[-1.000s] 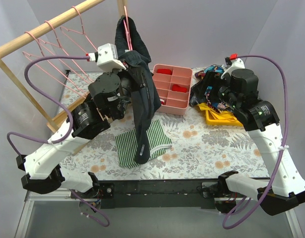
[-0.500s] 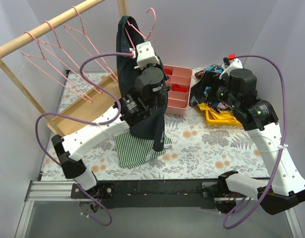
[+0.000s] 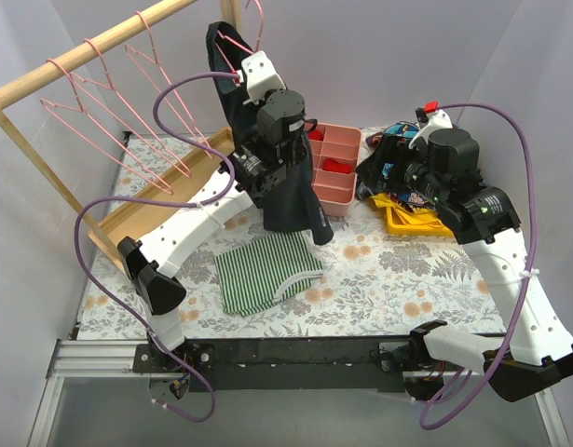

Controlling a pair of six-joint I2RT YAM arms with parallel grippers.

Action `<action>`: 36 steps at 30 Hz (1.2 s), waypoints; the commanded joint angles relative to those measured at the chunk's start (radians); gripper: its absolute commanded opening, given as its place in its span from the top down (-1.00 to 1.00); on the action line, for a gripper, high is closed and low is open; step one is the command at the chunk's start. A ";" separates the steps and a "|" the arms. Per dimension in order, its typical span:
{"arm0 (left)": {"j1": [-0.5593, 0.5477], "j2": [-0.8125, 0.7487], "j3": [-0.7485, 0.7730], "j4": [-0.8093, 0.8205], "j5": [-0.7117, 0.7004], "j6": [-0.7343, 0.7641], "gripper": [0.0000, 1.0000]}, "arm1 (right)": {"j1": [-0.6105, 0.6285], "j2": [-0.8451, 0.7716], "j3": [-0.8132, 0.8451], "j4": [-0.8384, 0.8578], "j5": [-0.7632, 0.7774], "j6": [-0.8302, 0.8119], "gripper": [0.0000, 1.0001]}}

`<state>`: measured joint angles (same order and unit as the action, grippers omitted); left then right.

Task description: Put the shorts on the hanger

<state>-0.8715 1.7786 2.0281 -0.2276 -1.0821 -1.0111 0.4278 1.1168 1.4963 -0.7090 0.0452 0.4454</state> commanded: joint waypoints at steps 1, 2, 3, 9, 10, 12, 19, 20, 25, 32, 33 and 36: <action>0.061 -0.001 0.066 -0.019 0.002 -0.053 1.00 | 0.011 0.012 0.036 0.000 -0.015 -0.011 -0.75; 0.075 0.002 0.067 -0.029 0.019 -0.063 1.00 | 0.011 0.015 0.038 -0.001 -0.015 -0.013 -0.75; 0.098 0.005 0.067 -0.029 0.022 -0.067 1.00 | 0.012 0.017 0.044 -0.001 -0.015 -0.016 -0.75; 0.181 0.044 0.125 -0.033 0.071 -0.067 1.00 | 0.019 0.029 0.042 0.008 -0.018 -0.020 -0.75; 0.187 0.054 0.135 -0.035 0.077 -0.070 1.00 | 0.020 0.031 0.041 0.006 -0.016 -0.020 -0.75; 0.206 0.065 0.156 -0.016 0.086 -0.050 1.00 | 0.026 0.034 0.035 0.013 -0.011 -0.022 -0.75; 0.261 0.131 0.242 -0.009 0.135 -0.020 1.00 | 0.035 0.041 0.005 0.037 -0.005 -0.024 -0.75; 0.266 0.137 0.245 -0.003 0.136 -0.017 1.00 | 0.034 0.044 0.005 0.039 -0.004 -0.027 -0.75; 0.279 0.142 0.238 0.059 0.128 0.019 1.00 | 0.042 0.061 0.007 0.043 -0.002 -0.031 -0.75; 0.318 0.160 0.258 0.062 0.136 -0.003 1.00 | 0.052 0.080 0.002 0.048 0.005 -0.034 -0.75; 0.319 0.162 0.258 0.066 0.130 0.000 1.00 | 0.055 0.084 0.004 0.049 0.008 -0.033 -0.74; 0.325 0.173 0.279 0.086 0.135 0.019 1.00 | 0.061 0.093 0.007 0.048 0.016 -0.034 -0.74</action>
<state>-0.5613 1.9602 2.2360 -0.2241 -0.9501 -1.0214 0.4789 1.1992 1.4948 -0.7036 0.0448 0.4290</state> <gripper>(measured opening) 0.054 0.873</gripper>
